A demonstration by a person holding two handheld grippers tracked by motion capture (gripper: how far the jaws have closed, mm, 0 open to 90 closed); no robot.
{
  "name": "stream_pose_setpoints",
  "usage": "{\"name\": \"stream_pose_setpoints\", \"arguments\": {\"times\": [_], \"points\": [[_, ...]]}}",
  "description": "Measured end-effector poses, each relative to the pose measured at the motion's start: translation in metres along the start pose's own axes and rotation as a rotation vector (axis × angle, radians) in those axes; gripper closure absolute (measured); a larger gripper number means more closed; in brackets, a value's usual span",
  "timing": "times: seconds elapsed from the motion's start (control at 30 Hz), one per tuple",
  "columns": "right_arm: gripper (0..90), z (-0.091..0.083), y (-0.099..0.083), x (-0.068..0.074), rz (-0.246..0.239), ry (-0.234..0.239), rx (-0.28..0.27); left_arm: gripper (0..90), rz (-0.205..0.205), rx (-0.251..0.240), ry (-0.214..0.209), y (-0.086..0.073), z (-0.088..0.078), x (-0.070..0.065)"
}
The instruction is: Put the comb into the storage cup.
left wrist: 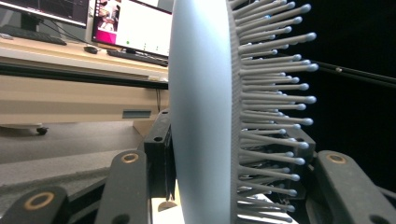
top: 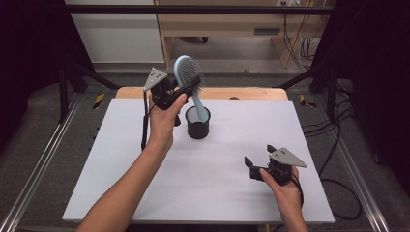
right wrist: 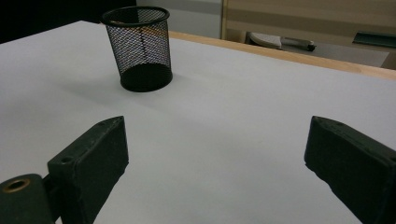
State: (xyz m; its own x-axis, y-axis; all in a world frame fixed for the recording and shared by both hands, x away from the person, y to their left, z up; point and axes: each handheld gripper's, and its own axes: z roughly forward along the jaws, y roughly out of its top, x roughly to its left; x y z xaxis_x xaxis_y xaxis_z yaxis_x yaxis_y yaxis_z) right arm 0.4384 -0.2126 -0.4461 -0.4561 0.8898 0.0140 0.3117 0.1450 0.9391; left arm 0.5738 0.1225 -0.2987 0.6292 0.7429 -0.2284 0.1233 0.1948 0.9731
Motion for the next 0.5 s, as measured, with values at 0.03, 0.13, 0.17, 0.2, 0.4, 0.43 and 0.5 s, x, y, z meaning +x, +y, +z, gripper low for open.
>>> {"name": "stream_pose_setpoints", "arguments": {"times": [0.03,0.13,0.17,0.2,0.4,0.43,0.5], "points": [[6.5,0.0000,-0.0001,-0.0002,-0.002,0.000,0.000,49.9,-0.001,-0.002,0.004,0.0003,0.0007,0.0009],[6.5,0.0001,-0.0002,-0.0004,-0.002,0.000,0.000,49.8,-0.004,-0.008,0.013,0.0009,0.0022,0.0039],[6.5,0.0002,-0.0002,-0.0004,-0.003,0.000,0.000,49.8,-0.006,-0.012,0.017,0.0009,0.0026,0.0049],[6.5,0.0002,-0.0003,-0.0004,-0.005,0.000,0.001,49.9,-0.010,-0.014,0.019,0.0009,0.0030,0.0058],[6.8,-0.0006,-0.0002,-0.0005,-0.005,0.002,0.003,49.8,-0.004,-0.016,0.040,0.0014,0.0059,0.0098],[6.8,-0.0006,-0.0003,-0.0005,-0.006,0.003,0.004,49.8,0.002,-0.017,0.042,0.0017,0.0063,0.0100],[6.8,-0.0007,-0.0003,-0.0005,-0.007,0.003,0.005,49.7,0.022,-0.018,0.050,0.0023,0.0075,0.0099]]}}
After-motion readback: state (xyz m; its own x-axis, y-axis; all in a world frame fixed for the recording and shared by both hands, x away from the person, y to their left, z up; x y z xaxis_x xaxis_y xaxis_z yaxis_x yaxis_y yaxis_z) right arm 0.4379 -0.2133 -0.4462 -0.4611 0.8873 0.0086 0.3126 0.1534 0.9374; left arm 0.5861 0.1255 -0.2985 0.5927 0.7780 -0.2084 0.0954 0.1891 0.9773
